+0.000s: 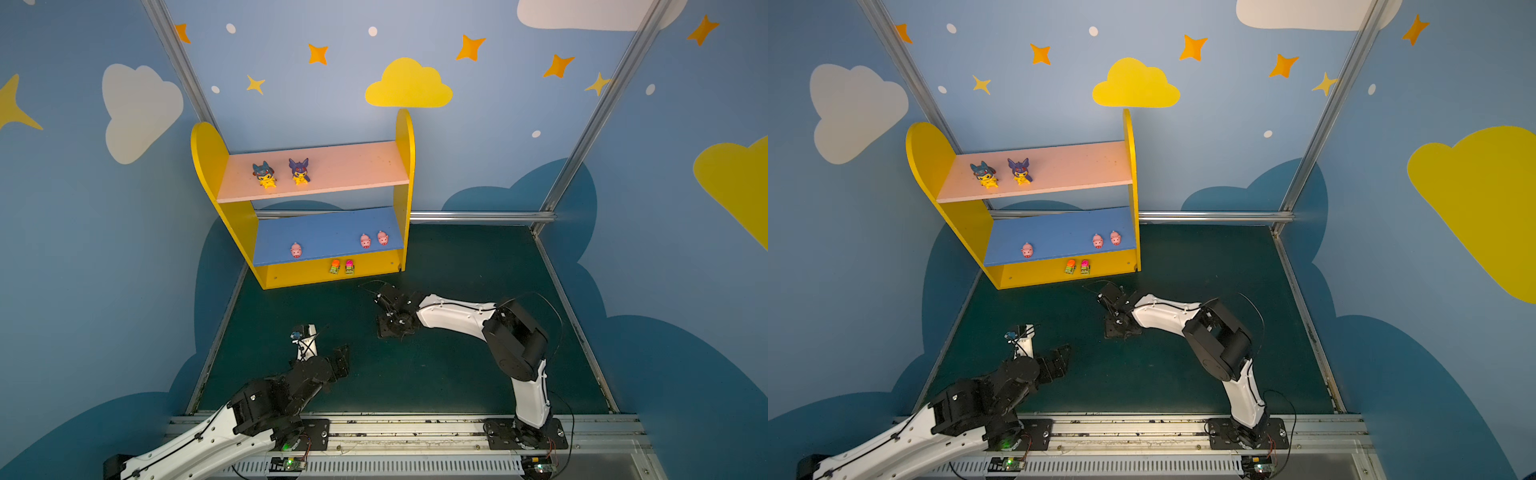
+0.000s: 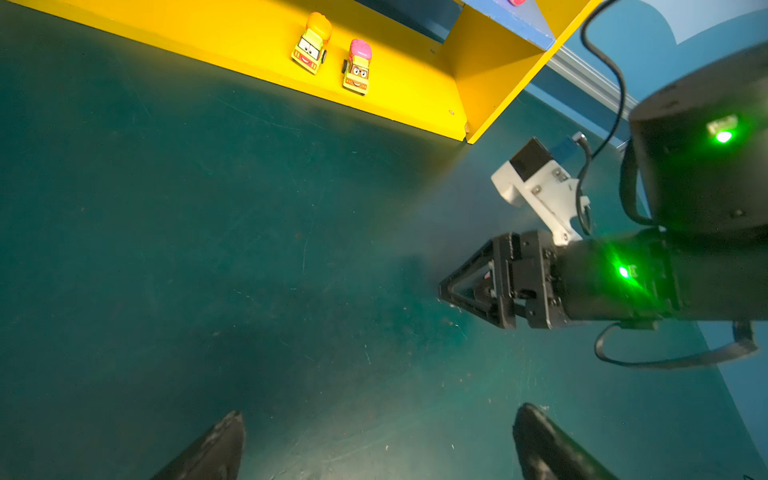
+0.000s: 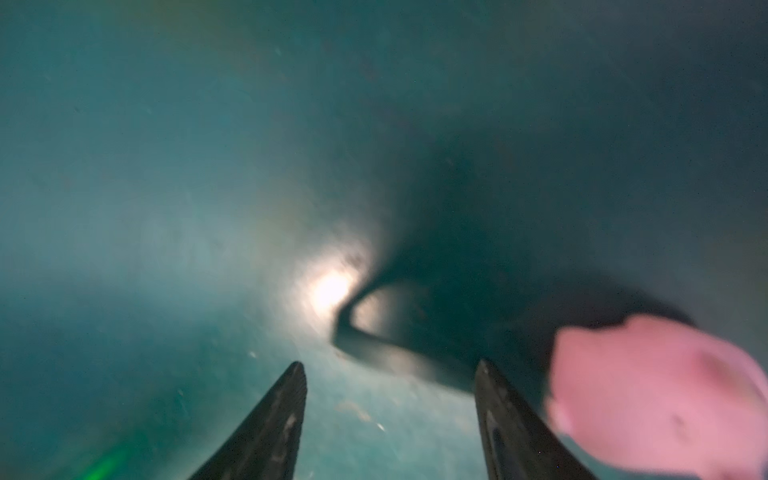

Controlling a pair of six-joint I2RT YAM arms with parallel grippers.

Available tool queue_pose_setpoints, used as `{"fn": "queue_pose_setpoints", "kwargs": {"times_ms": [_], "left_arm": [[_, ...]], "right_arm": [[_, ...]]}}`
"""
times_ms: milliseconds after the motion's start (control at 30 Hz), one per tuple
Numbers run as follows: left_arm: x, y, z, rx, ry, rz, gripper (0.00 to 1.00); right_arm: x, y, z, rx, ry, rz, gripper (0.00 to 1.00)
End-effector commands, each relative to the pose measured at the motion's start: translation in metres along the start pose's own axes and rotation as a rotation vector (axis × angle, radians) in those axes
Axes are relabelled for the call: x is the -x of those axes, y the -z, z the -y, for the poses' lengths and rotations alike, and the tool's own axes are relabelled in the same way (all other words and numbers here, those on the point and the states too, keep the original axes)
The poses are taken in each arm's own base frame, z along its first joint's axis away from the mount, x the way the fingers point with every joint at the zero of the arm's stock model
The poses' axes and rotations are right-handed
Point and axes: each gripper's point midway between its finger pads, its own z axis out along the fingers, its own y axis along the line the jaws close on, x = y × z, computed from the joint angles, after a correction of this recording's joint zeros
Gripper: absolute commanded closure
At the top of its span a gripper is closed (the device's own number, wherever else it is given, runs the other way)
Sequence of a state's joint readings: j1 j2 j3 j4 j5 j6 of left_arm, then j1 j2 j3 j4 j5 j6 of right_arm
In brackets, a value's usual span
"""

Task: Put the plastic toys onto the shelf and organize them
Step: 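Reposition the open right gripper above the dropped pink pig on the mat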

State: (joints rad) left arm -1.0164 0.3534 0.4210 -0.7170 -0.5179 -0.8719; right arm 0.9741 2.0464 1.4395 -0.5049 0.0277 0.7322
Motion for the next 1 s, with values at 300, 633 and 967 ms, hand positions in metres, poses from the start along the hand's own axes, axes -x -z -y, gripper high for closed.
{"fn": "queue_pose_setpoints", "kwargs": {"times_ms": [300,633,967], "left_arm": [[0.000,0.004,-0.019,0.050,-0.004,0.018,0.00],[0.000,0.000,-0.015,0.064,-0.009,0.014,0.00],[0.006,0.000,-0.012,0.087,-0.027,0.025,0.00]], "right_arm": [[-0.032,0.015,0.003,-0.043,0.107,-0.078,0.36],[-0.042,0.019,0.028,-0.096,0.123,-0.060,0.36],[-0.017,0.006,0.029,-0.100,0.131,-0.056,0.36]]}}
